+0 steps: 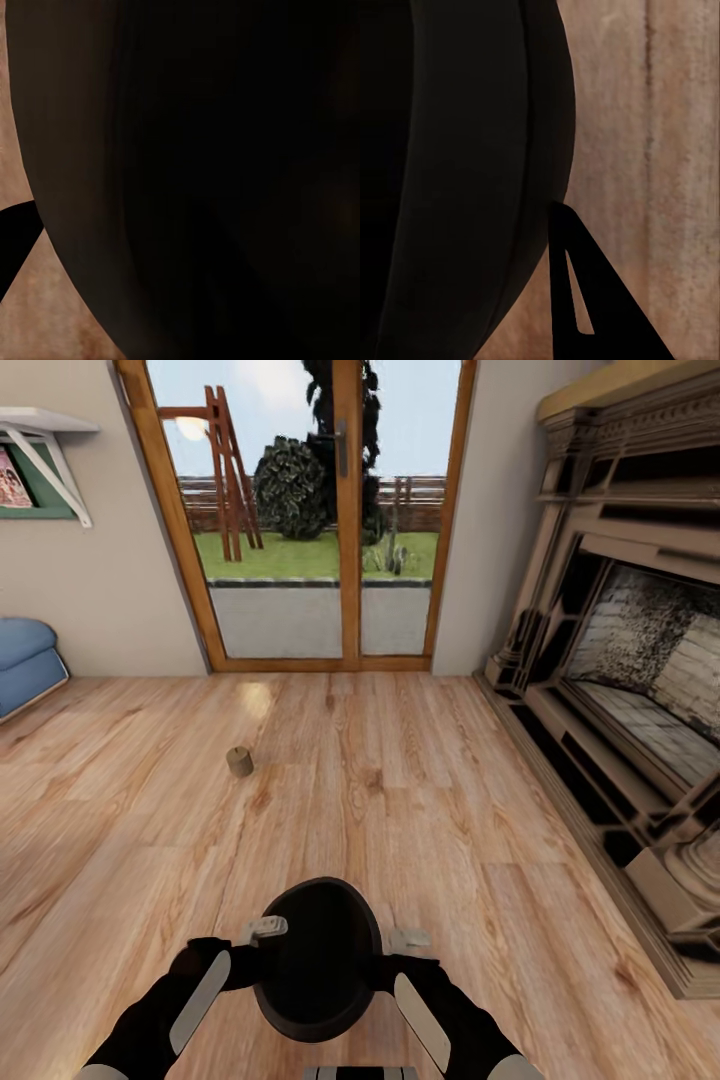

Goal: Place each of the two pumpkins and all three candles from the living room inside a cabinet in the living room (use any cabinet), then make sure every cabinet is closed, and position the cauldron so it is next to a table in the living room.

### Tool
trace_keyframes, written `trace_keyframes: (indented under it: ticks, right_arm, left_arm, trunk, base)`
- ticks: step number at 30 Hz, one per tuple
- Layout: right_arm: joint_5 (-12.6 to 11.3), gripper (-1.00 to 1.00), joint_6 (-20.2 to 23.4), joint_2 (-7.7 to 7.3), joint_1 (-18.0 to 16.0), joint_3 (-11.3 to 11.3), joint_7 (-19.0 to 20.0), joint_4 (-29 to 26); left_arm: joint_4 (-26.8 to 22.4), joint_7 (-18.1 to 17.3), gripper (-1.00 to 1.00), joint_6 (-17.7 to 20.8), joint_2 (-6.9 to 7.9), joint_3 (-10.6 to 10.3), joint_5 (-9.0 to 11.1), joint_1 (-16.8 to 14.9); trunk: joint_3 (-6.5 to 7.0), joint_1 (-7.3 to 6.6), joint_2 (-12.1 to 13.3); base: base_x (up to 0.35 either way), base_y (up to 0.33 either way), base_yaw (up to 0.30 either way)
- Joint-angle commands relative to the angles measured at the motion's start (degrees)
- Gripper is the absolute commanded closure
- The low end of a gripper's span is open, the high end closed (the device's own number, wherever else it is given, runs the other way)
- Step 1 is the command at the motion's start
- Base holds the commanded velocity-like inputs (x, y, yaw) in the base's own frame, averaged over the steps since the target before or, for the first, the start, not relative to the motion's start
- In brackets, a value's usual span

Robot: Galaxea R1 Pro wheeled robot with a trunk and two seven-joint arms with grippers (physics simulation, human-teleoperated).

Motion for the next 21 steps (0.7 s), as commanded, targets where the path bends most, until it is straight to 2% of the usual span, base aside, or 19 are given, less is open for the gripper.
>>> trace_keyframes:
  ticks: [1,21]
  right_arm:
    - [-0.3,1.00,0.2,-0.01,0.0,0.1,-0.6,0.0]
    - [-0.3,1.00,0.2,-0.07,0.0,0.1,-0.3,-0.2]
  left_arm:
    - [-0.2,0.3,1.00,0.1,0.07,-0.2,1.9,-0.1]
    - [-0.2,0.4,1.00,0.1,0.06,-0.2,1.9,-0.1]
  trunk:
    - [0.18,-0.04,0.0]
    - [4.61,-0.55,0.3]
  base:
    - [0.000,0.000,0.000]
    - [0.000,0.000,0.000]
